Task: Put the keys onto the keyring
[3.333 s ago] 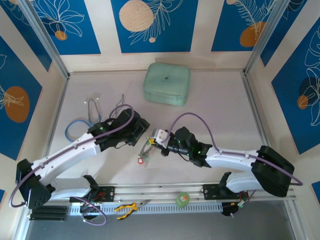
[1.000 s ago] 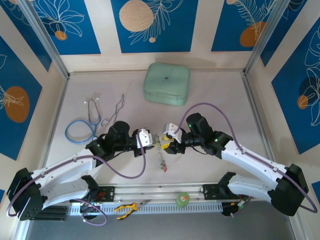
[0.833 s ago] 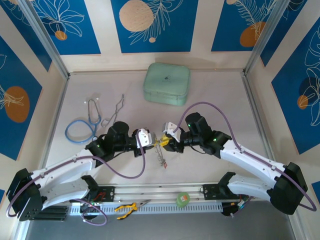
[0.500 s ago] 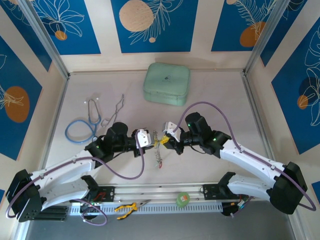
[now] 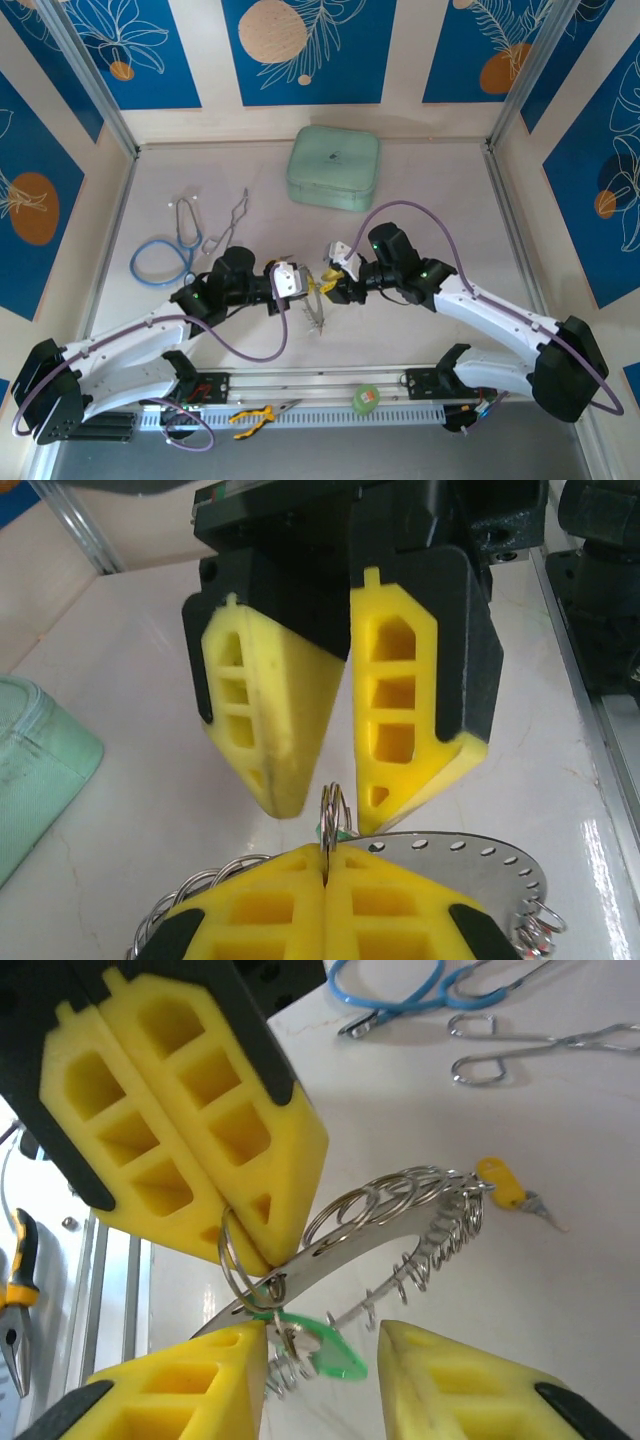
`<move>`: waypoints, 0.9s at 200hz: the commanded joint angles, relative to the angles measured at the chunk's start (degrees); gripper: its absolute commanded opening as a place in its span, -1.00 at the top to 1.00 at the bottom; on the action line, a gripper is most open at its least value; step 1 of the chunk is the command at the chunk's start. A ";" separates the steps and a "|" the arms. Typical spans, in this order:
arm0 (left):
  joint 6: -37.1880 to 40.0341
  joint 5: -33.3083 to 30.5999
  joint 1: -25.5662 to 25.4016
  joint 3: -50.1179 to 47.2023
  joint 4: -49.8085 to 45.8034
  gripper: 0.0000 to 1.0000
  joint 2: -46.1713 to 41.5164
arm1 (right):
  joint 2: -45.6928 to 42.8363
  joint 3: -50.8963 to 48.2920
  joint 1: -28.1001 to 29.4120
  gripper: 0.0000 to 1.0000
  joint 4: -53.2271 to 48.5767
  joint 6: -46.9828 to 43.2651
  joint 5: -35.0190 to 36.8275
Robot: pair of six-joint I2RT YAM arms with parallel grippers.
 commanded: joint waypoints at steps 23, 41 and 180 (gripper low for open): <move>-1.94 3.94 0.00 -1.40 7.92 1.00 -0.08 | -4.79 -4.32 -0.15 0.28 7.01 -3.33 -1.30; -4.16 5.74 -0.01 -1.99 10.71 1.00 0.56 | -5.39 -5.49 0.45 0.30 9.16 -6.15 -1.05; -6.99 7.56 0.00 -2.95 14.26 1.00 3.15 | -5.96 -5.73 0.84 0.65 9.57 -9.19 -6.05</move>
